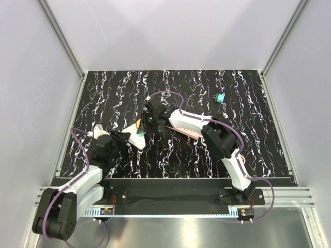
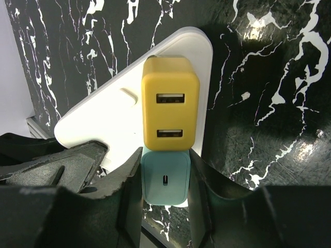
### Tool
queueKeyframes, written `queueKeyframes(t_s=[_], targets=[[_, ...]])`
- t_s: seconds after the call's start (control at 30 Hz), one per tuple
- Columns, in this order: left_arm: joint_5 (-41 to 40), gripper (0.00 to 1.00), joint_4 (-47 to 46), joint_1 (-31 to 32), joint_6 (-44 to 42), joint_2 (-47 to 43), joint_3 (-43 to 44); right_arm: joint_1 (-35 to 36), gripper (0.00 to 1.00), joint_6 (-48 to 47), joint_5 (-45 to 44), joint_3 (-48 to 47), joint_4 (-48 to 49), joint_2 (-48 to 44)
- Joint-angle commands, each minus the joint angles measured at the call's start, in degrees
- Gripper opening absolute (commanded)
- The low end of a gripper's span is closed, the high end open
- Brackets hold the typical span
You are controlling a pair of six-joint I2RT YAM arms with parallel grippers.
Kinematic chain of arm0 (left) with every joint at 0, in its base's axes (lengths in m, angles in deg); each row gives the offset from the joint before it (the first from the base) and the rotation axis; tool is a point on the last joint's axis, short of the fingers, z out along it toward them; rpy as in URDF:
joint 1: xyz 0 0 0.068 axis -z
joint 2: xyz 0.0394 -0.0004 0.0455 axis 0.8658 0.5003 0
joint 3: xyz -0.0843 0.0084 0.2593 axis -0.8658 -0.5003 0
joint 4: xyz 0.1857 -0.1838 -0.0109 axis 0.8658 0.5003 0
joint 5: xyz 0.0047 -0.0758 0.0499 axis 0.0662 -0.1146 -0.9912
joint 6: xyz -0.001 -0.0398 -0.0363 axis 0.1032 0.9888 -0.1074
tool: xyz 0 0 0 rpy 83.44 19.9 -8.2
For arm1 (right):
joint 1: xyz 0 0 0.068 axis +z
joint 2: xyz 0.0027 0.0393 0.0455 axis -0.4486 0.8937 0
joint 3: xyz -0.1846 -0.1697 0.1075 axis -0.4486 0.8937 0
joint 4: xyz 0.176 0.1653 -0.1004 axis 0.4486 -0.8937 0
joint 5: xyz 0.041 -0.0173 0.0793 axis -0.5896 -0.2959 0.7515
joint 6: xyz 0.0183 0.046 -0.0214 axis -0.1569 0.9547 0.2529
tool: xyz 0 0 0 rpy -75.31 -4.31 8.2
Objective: Pull the plug off the socket
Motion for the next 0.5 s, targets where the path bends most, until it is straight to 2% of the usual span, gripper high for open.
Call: queueKeyframes(t_s=[0.0,0.47], targets=[[-7.61,0.0,8.17,-0.7,-2.71,0.44,-0.94,-2.12,0.0,0.51,-1.59,0.36,-0.42,-5.72],[-8.58,0.0,8.69,-0.34,-3.23,0.18,-0.85,-4.94,0.0,1.04,3.16,4.31,2.04,-7.82]])
